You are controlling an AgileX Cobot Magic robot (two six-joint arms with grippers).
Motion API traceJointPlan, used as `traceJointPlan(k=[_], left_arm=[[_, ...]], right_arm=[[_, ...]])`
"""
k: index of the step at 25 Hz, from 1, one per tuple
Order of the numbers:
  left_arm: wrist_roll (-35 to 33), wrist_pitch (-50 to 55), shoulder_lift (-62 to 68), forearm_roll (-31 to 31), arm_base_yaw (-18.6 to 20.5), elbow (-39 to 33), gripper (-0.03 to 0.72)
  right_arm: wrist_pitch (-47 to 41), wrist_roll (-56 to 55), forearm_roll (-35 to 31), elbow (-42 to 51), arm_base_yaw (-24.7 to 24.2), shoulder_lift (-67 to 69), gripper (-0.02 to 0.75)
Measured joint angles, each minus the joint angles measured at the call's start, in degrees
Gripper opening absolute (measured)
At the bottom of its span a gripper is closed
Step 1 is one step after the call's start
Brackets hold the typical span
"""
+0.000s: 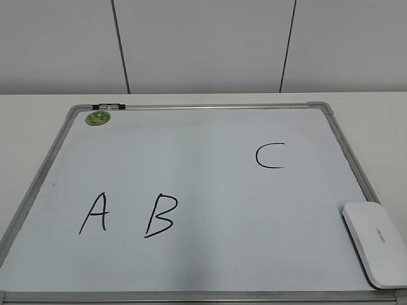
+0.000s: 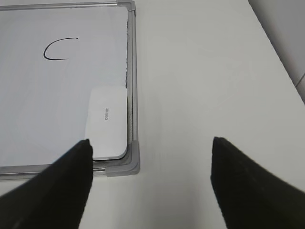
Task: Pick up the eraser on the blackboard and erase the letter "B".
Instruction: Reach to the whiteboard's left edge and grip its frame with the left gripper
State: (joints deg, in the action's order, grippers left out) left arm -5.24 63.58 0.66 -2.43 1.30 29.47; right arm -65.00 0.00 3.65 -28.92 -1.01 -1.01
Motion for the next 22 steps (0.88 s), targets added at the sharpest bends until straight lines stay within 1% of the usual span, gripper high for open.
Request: traceJointPlan(k=[22], left_arm=[[0.0, 0.0, 0.4, 1.0, 0.0, 0.3, 0.650]], right_arm=[[0.0, 0.0, 0.0, 0.0, 0.0, 0.0, 0.591]])
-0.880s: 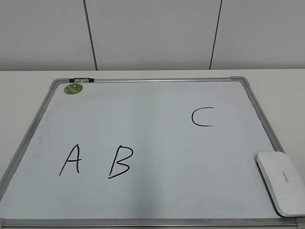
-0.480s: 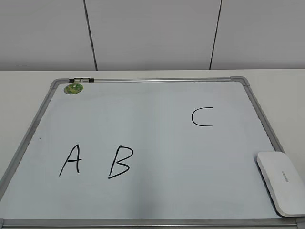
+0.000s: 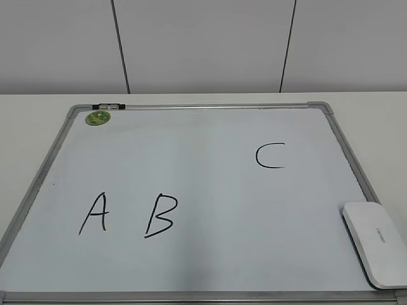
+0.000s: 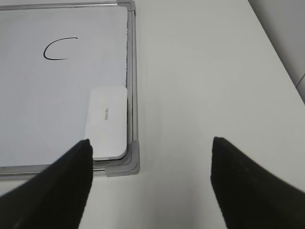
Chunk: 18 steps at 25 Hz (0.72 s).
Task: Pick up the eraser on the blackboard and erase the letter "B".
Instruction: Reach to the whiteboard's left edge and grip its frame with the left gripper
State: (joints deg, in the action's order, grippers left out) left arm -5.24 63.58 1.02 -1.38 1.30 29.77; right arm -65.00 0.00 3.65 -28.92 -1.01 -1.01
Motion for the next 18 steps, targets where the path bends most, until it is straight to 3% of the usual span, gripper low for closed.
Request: traceJointPlan(k=[9, 18], left_arm=[[0.0, -0.6, 12.5, -0.4, -0.1, 5.9, 0.648], [0.0, -9.7, 28.4, -2.4, -0.1, 7.1, 0.644]], right_arm=[[0.0, 0.0, 0.0, 0.0, 0.0, 0.0, 0.591], [0.0, 0.0, 0.0, 0.0, 0.0, 0.0, 0.591]])
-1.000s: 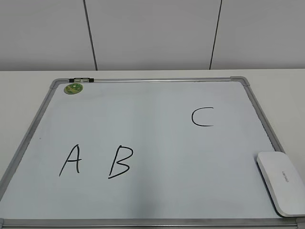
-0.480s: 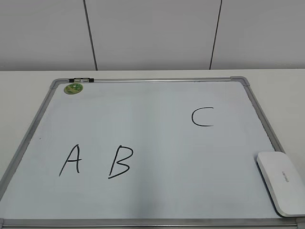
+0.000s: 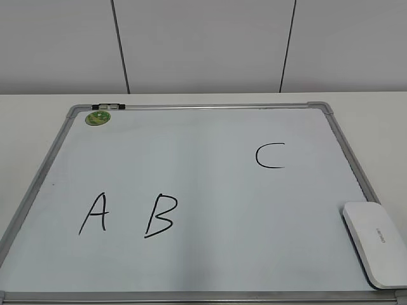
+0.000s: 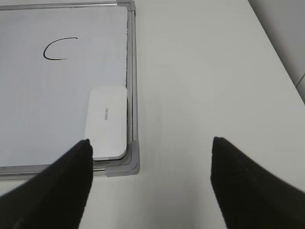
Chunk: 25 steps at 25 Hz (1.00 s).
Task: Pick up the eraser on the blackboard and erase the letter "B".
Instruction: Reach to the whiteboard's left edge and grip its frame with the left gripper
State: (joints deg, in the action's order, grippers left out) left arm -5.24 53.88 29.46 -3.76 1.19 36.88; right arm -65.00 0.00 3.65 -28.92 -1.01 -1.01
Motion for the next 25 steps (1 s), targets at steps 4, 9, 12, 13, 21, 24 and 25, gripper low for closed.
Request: traceJointPlan(k=[4, 9, 12, 13, 21, 24, 25], left_arm=[[0.0, -2.4, 8.0, -2.1, 0.0, 0.0, 0.639], [0.0, -6.6, 17.8, -4.6, 0.0, 0.0, 0.631], [0.0, -9.0, 23.4, -5.1, 0.0, 0.0, 0.624], [0.0, -9.7, 25.4, -5.1, 0.0, 0.0, 0.621], [-1.9, -13.8, 40.9, -5.2, 0.0, 2.3, 0.597], [-2.0, -14.2, 46.7, -5.2, 0.0, 6.5, 0.593], [-2.1, -14.2, 48.4, -5.2, 0.0, 8.3, 0.593]], right_arm=[[0.0, 0.0, 0.0, 0.0, 0.0, 0.0, 0.591], [0.0, 0.0, 0.0, 0.0, 0.0, 0.0, 0.591], [0.0, 0.0, 0.0, 0.0, 0.0, 0.0, 0.591], [0.0, 0.0, 0.0, 0.0, 0.0, 0.0, 0.591], [0.0, 0.0, 0.0, 0.0, 0.0, 0.0, 0.591], [0.0, 0.0, 0.0, 0.0, 0.0, 0.0, 0.591], [0.0, 0.0, 0.0, 0.0, 0.0, 0.0, 0.591]])
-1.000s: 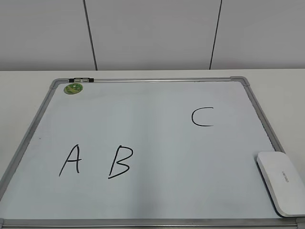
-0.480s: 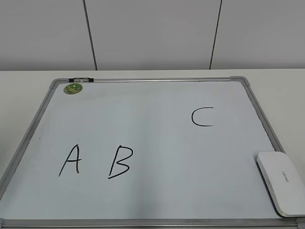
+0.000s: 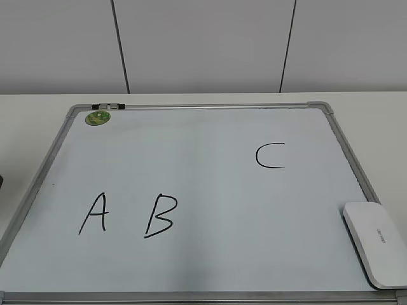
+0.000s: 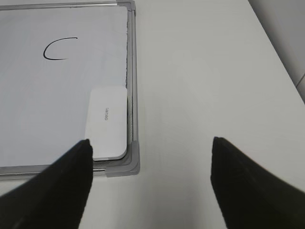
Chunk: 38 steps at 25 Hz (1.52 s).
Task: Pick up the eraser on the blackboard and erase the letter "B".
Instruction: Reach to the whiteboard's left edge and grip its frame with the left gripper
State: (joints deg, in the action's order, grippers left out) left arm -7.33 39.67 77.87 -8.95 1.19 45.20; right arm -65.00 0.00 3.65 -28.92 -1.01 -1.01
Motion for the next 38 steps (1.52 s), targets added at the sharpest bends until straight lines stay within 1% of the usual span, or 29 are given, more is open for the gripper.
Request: traceJointPlan(k=[7, 10, 12, 18, 20, 25, 30, 38], left_arm=[[0.0, 1.6, 14.0, 0.0, 0.0, 12.4, 0.589], [0.0, 4.4, 19.6, 0.0, 0.0, 18.2, 0.567], [0.0, 6.7, 23.1, 0.0, 0.0, 21.8, 0.534], [0.0, 12.9, 32.3, 0.0, 0.0, 31.7, 0.368], [0.0, 13.5, 34.1, 0.0, 0.0, 33.6, 0.338], [-1.3, 13.7, 36.9, 0.0, 0.0, 36.2, 0.318], [-2.1, 12.5, 37.5, 0.9, 0.0, 36.4, 0.313], [-2.6, 10.2, 37.5, 1.4, 0.0, 36.6, 0.277]], right_arm=[[0.0, 0.0, 0.0, 0.0, 0.0, 0.0, 0.591], [0.0, 0.0, 0.0, 0.0, 0.0, 0.0, 0.591], [0.0, 0.0, 0.0, 0.0, 0.0, 0.0, 0.591], [0.0, 0.0, 0.0, 0.0, 0.0, 0.0, 0.591], [0.0, 0.0, 0.0, 0.0, 0.0, 0.0, 0.591], [0.0, 0.0, 0.0, 0.0, 0.0, 0.0, 0.591], [0.0, 0.0, 0.0, 0.0, 0.0, 0.0, 0.591], [0.0, 0.0, 0.0, 0.0, 0.0, 0.0, 0.591]])
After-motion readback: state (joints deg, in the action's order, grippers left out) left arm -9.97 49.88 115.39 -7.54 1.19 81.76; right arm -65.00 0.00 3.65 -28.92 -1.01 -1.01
